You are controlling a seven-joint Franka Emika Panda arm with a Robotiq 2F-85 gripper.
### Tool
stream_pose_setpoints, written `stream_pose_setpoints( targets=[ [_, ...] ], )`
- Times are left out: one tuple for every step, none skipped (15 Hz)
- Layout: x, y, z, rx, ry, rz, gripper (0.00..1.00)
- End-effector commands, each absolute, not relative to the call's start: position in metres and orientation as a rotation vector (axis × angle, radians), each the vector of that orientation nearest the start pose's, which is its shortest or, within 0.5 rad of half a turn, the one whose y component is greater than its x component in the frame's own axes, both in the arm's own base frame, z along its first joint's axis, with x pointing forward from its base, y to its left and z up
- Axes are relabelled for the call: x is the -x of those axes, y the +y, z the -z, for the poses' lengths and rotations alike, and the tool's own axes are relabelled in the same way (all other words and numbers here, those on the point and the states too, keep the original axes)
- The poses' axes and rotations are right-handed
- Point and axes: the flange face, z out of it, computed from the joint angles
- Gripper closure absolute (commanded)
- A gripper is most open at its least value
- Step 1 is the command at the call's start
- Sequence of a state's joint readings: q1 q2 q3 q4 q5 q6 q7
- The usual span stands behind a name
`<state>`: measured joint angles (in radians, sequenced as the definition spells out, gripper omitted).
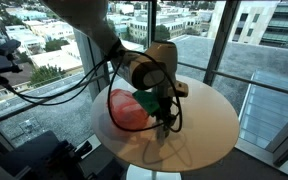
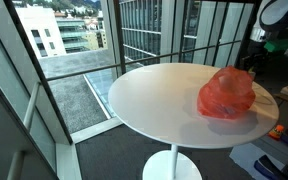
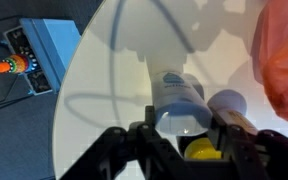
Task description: Pick up the forward white container from the table and put it in the orange plastic
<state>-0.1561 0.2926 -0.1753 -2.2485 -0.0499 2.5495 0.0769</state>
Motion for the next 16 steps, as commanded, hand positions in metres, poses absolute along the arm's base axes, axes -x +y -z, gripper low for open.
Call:
stream_pose_setpoints(
  targets=[
    [-0.514, -0.171, -0.267, 3.177, 0.588, -0.002, 0.73],
    [-0.513, -0.168, -0.275, 3.181, 0.588, -0.003, 0.73],
    [-0.512, -0.165, -0.284, 3.182, 0.587, -0.006, 0.73],
    [-0.512, -0.162, -0.293, 3.183, 0.596, -0.006, 0.73],
    [-0.512, -0.159, -0.302, 3.186, 0.595, -0.008, 0.73],
    [-0.511, -0.154, -0.314, 3.189, 0.597, 0.001, 0.73],
    [-0.511, -0.15, -0.325, 3.191, 0.6, 0.014, 0.73],
    [-0.511, -0.146, -0.336, 3.193, 0.602, 0.026, 0.73],
    [-0.51, -0.142, -0.347, 3.192, 0.602, 0.043, 0.73],
    [-0.51, -0.139, -0.357, 3.192, 0.604, 0.06, 0.73],
    [-0.51, -0.135, -0.368, 3.189, 0.598, 0.073, 0.73],
    [-0.509, -0.131, -0.377, 3.183, 0.595, 0.088, 0.73],
    [-0.509, -0.127, -0.386, 3.174, 0.583, 0.098, 0.73],
    [-0.509, -0.123, -0.394, 3.171, 0.571, 0.106, 0.73],
    [-0.508, -0.118, -0.402, 3.166, 0.554, 0.112, 0.73],
    [-0.507, -0.113, -0.409, 3.164, 0.541, 0.115, 0.73]
  ],
)
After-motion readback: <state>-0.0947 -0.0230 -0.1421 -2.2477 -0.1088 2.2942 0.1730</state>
